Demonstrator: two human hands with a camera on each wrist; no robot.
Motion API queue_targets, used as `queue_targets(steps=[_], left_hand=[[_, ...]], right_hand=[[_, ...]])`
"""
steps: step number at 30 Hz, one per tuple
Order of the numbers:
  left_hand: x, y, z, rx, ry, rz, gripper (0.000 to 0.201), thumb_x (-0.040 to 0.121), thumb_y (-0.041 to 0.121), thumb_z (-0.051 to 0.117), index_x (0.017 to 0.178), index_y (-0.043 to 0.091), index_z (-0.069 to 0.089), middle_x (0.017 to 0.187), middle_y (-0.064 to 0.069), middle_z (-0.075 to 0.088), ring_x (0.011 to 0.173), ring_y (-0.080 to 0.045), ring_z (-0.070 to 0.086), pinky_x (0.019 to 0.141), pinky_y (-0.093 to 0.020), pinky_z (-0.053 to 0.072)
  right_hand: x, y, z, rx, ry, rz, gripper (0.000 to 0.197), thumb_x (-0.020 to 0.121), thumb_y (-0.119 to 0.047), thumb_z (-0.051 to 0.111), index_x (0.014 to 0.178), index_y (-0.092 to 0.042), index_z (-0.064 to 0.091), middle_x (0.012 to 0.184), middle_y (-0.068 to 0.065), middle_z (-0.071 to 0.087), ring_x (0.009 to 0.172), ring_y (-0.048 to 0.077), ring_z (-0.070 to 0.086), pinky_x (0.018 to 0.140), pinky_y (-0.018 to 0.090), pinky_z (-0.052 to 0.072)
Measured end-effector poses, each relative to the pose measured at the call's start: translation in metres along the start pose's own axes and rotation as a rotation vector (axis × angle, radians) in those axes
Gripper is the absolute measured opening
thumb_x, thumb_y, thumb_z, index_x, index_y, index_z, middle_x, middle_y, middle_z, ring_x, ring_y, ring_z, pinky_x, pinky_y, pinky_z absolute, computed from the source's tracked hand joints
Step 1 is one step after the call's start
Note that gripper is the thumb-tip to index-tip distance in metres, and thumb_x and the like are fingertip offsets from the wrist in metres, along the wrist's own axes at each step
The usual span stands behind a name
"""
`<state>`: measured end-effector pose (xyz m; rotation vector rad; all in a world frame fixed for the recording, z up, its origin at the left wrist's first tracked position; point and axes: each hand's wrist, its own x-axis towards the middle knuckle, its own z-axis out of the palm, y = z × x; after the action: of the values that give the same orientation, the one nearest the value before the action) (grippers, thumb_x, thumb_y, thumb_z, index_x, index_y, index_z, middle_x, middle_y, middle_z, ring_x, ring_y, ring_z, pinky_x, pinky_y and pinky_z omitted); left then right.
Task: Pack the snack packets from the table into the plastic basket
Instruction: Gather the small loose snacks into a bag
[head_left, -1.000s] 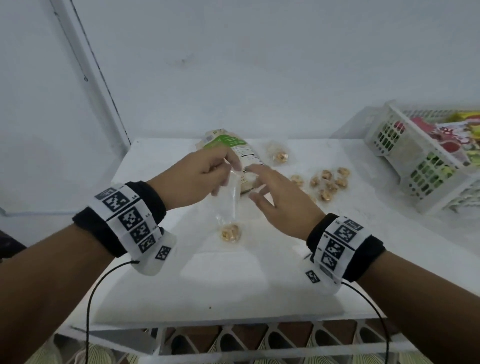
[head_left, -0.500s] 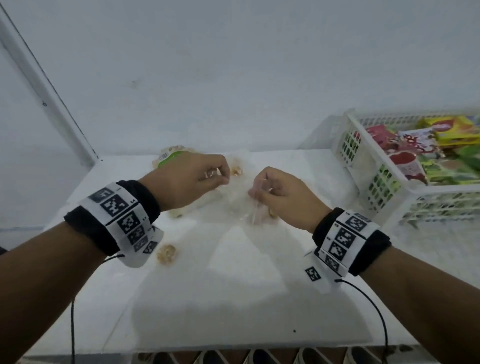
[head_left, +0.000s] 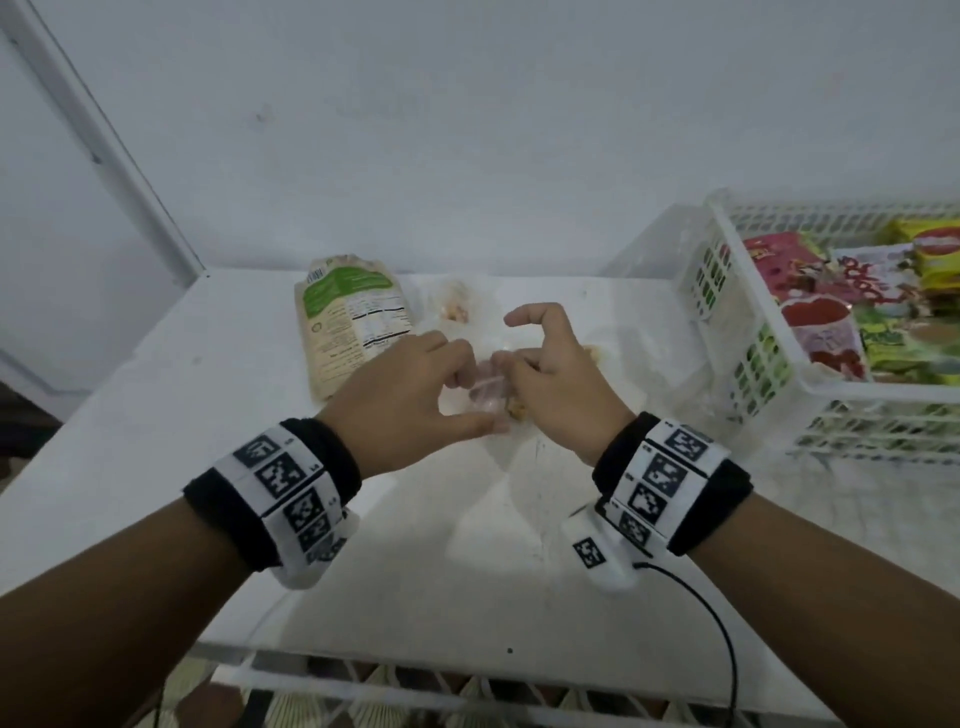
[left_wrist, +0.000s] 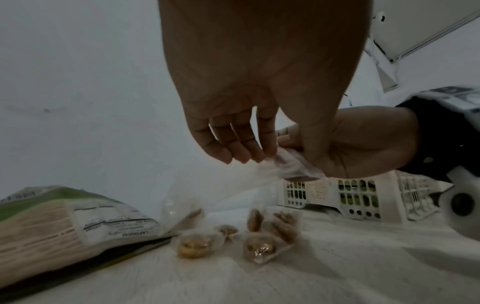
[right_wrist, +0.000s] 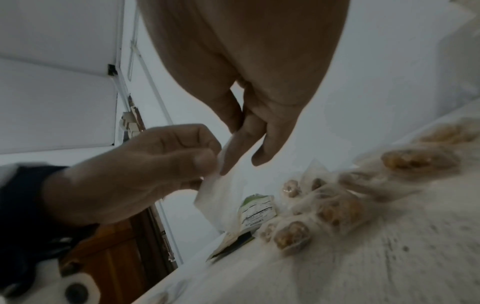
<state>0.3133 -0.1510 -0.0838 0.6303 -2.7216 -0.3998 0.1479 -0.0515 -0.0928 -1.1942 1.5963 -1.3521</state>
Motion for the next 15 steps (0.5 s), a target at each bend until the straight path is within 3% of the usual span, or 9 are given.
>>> queue_targets(steps=[2, 4, 6, 9, 11, 13, 15], left_hand=[[0.001, -0.006, 0.004, -0.02, 0.0, -0.021, 0.03, 0.084, 0.056, 0.071, 0.09, 0.03, 0.055, 0.086, 0.015, 0.055, 0.08, -0.006, 0.054, 0.069, -0.031, 0.047], [0.002, -0.011, 0.004, -0.039, -0.017, -0.021, 0.017, 0.088, 0.044, 0.067, 0.088, 0.031, 0.056, 0.084, 0.015, 0.057, 0.076, -0.005, 0.058, 0.068, -0.034, 0.049], [0.004, -0.015, 0.001, -0.03, -0.036, -0.027, 0.008, 0.09, 0.037, 0.062, 0.086, 0.031, 0.058, 0.081, 0.014, 0.061, 0.074, -0.005, 0.06, 0.068, -0.036, 0.052], [0.011, -0.019, -0.006, 0.0, -0.018, -0.034, 0.01, 0.095, 0.03, 0.058, 0.085, 0.03, 0.06, 0.077, 0.016, 0.062, 0.072, -0.004, 0.058, 0.067, -0.032, 0.048], [0.015, -0.023, -0.009, 0.017, -0.019, -0.042, 0.013, 0.096, 0.029, 0.056, 0.083, 0.031, 0.059, 0.074, 0.017, 0.06, 0.072, -0.005, 0.058, 0.064, -0.029, 0.044], [0.017, -0.028, -0.011, 0.019, -0.02, -0.054, 0.014, 0.096, 0.03, 0.056, 0.083, 0.03, 0.06, 0.073, 0.017, 0.061, 0.071, -0.005, 0.058, 0.063, -0.029, 0.042], [0.019, -0.032, -0.013, -0.008, -0.014, -0.073, 0.015, 0.097, 0.034, 0.057, 0.084, 0.031, 0.062, 0.072, 0.018, 0.062, 0.071, -0.003, 0.059, 0.062, -0.027, 0.043]], right_hand=[[0.001, 0.004, 0.004, 0.032, -0.016, 0.028, 0.023, 0.108, -0.015, 0.044, 0.125, -0.026, 0.034, 0.097, 0.003, 0.079, 0.088, 0.016, 0.076, 0.076, 0.036, 0.057], [0.002, 0.007, 0.007, -0.023, -0.011, 0.01, 0.023, 0.107, -0.019, 0.046, 0.124, -0.029, 0.034, 0.095, 0.004, 0.078, 0.089, 0.018, 0.076, 0.08, 0.043, 0.058], [0.002, 0.01, 0.006, -0.172, 0.026, -0.059, 0.023, 0.106, -0.028, 0.049, 0.124, -0.027, 0.034, 0.085, 0.003, 0.076, 0.078, 0.016, 0.074, 0.072, 0.04, 0.057], [0.0, 0.013, 0.003, -0.64, 0.122, -0.265, 0.026, 0.105, -0.036, 0.046, 0.126, -0.025, 0.036, 0.068, -0.006, 0.059, 0.059, 0.008, 0.057, 0.057, 0.037, 0.047], [-0.001, 0.013, 0.004, -0.854, 0.166, -0.358, 0.028, 0.102, -0.03, 0.042, 0.129, -0.023, 0.04, 0.077, -0.014, 0.053, 0.065, 0.007, 0.05, 0.057, 0.034, 0.039], [0.0, 0.013, 0.005, -0.962, 0.172, -0.446, 0.033, 0.097, -0.024, 0.043, 0.129, -0.019, 0.046, 0.095, -0.006, 0.056, 0.076, 0.016, 0.053, 0.059, 0.035, 0.041], [0.004, 0.015, 0.008, -1.058, 0.196, -0.549, 0.035, 0.089, -0.02, 0.045, 0.123, -0.016, 0.053, 0.098, 0.003, 0.055, 0.077, 0.023, 0.053, 0.057, 0.036, 0.044]])
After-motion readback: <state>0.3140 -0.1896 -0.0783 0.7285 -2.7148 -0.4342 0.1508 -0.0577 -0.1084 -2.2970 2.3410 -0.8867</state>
